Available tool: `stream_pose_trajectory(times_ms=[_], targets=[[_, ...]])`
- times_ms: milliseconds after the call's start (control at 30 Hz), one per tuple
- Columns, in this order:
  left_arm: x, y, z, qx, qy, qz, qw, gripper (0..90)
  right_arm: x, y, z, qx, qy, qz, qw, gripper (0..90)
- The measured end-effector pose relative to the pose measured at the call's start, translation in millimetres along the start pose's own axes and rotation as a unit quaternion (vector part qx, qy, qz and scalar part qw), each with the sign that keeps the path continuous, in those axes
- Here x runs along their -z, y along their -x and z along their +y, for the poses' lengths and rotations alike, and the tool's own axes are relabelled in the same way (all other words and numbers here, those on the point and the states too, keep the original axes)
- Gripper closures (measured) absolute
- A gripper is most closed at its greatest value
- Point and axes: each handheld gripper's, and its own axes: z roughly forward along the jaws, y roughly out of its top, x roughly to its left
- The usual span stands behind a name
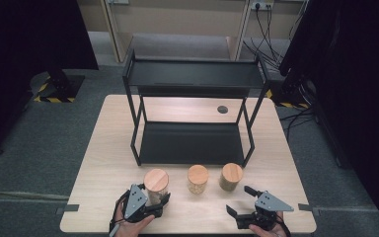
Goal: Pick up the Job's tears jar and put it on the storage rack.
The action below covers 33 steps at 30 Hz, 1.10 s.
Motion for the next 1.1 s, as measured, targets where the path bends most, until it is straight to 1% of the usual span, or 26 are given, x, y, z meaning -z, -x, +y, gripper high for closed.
stream_pose_trajectory(times_ms=[300,633,733,867,1100], targets=[[-2.2,-4.7,14.6,0.0,0.01,0.003,0.9999,25.1,0.3,0.0,0.0,0.0,0.001,-0.001,1.0,2.7],[-13.1,-11.1,29.2,0.005,0.005,0.004,1.0,25.1,1.1,0.3,-0.1,0.0,0.002,-0.001,1.0,2.8],[-16.1,-13.1,33.6,0.001,0.004,0.004,1.0,25.1,1.3,0.3,0.1,0.0,0.002,0.0,1.0,2.8],[-19.7,-16.2,38.8,0.006,0.004,0.006,1.0,25.1,1.4,0.3,0.1,0.0,0.002,0.0,1.0,2.8],[-27.5,-21.8,48.5,0.008,0.006,0.014,0.9999,25.1,1.3,0.6,0.2,0.001,0.001,0.001,1.0,2.8]])
